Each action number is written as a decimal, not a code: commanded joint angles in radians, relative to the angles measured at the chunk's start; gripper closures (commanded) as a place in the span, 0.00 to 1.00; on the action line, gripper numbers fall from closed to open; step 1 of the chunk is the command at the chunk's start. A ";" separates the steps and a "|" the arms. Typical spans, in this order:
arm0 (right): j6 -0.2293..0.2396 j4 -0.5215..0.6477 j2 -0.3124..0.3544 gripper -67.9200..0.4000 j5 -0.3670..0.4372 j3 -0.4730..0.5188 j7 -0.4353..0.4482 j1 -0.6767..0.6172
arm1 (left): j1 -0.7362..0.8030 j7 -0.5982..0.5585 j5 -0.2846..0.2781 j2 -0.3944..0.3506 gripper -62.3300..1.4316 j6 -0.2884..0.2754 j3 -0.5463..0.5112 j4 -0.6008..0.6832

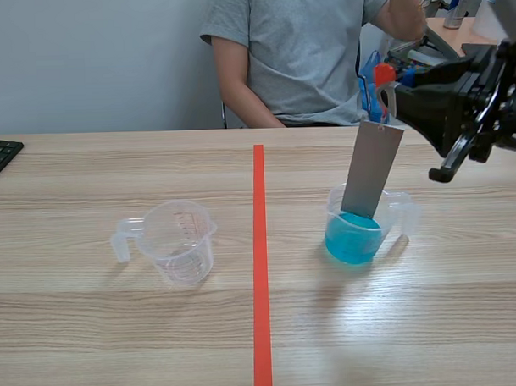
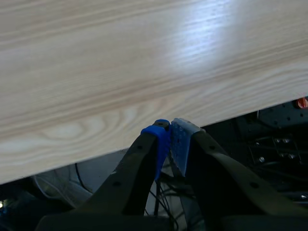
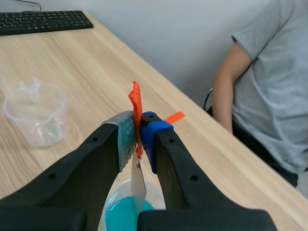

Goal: Do the redox reaction experiment.
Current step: 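Lower the plate into the blue solution, then hold the plate still in the solution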

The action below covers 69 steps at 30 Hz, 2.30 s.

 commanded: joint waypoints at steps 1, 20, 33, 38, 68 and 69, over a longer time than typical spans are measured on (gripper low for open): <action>-0.003 -0.009 -0.003 0.98 -0.001 -0.002 0.032 0.018 | 0.013 -0.003 -0.002 0.013 0.90 -0.002 -0.001 0.006; -0.003 -0.221 -0.095 0.98 -0.143 -0.111 0.077 0.114 | 0.021 0.036 -0.002 0.079 0.90 0.005 -0.001 0.006; -0.003 -0.221 -0.096 0.98 -0.150 -0.111 0.077 0.114 | 0.063 0.030 -0.002 0.091 0.90 0.022 -0.024 0.006; -0.003 -0.221 -0.096 0.98 -0.154 -0.111 0.077 0.114 | 0.068 0.030 -0.001 0.106 0.90 0.032 -0.055 0.006; -0.003 -0.221 -0.095 0.98 -0.154 -0.111 0.077 0.114 | 0.068 0.029 0.001 0.107 0.90 0.032 -0.056 0.006; -0.003 -0.221 -0.095 0.98 -0.154 -0.111 0.077 0.114 | 0.068 0.029 0.001 0.107 0.90 0.032 -0.056 0.006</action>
